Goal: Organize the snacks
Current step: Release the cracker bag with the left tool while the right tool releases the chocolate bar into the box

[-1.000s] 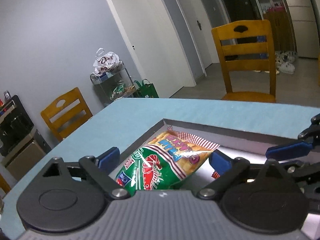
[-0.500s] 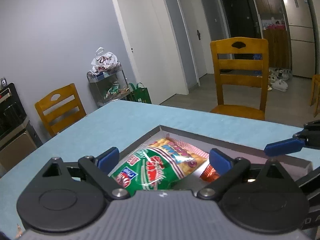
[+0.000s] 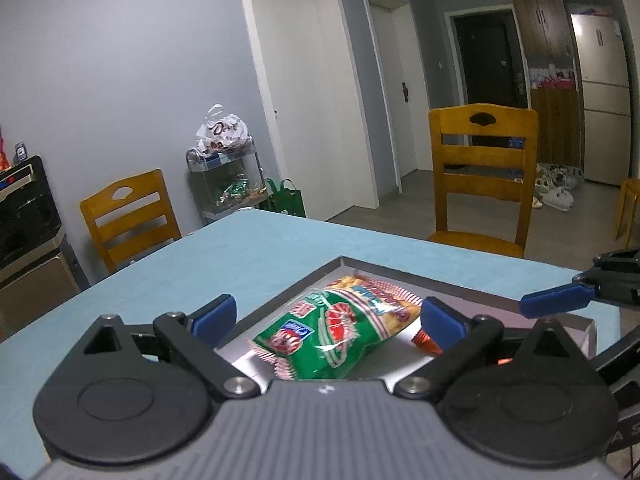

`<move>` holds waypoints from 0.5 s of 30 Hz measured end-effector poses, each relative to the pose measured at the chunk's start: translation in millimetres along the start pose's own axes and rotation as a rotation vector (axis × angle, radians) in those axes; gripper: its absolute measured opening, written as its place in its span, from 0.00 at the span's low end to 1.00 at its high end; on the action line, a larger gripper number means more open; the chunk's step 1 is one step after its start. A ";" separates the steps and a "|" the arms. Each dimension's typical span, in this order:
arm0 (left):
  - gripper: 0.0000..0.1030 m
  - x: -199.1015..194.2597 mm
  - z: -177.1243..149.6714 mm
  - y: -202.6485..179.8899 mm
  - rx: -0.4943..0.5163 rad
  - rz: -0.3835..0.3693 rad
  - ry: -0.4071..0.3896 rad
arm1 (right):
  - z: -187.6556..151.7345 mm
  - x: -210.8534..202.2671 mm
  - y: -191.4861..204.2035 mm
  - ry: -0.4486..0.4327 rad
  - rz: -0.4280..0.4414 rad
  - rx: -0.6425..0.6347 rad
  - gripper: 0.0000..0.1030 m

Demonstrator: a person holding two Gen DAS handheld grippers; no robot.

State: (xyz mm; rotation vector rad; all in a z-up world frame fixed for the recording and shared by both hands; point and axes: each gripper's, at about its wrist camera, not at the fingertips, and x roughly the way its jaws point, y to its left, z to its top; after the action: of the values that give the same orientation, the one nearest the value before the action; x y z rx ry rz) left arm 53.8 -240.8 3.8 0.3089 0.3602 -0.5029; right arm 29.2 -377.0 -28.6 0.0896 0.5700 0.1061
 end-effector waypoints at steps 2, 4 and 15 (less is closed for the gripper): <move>0.97 -7.3 -1.3 6.5 -0.012 0.003 -0.003 | 0.5 -2.0 5.6 -0.002 0.003 -0.010 0.79; 0.97 -14.0 -3.4 11.6 -0.018 0.012 -0.001 | 1.4 -3.9 12.1 -0.004 0.006 -0.020 0.79; 0.97 -54.4 -17.3 45.3 -0.042 0.050 0.001 | 7.7 -13.2 46.7 -0.006 0.047 -0.072 0.82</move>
State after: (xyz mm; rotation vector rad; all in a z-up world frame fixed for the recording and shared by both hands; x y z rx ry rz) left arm 28.3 -174.4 19.5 0.2768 0.3624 -0.4451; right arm 18.8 -332.8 -9.9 0.0332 0.5573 0.1716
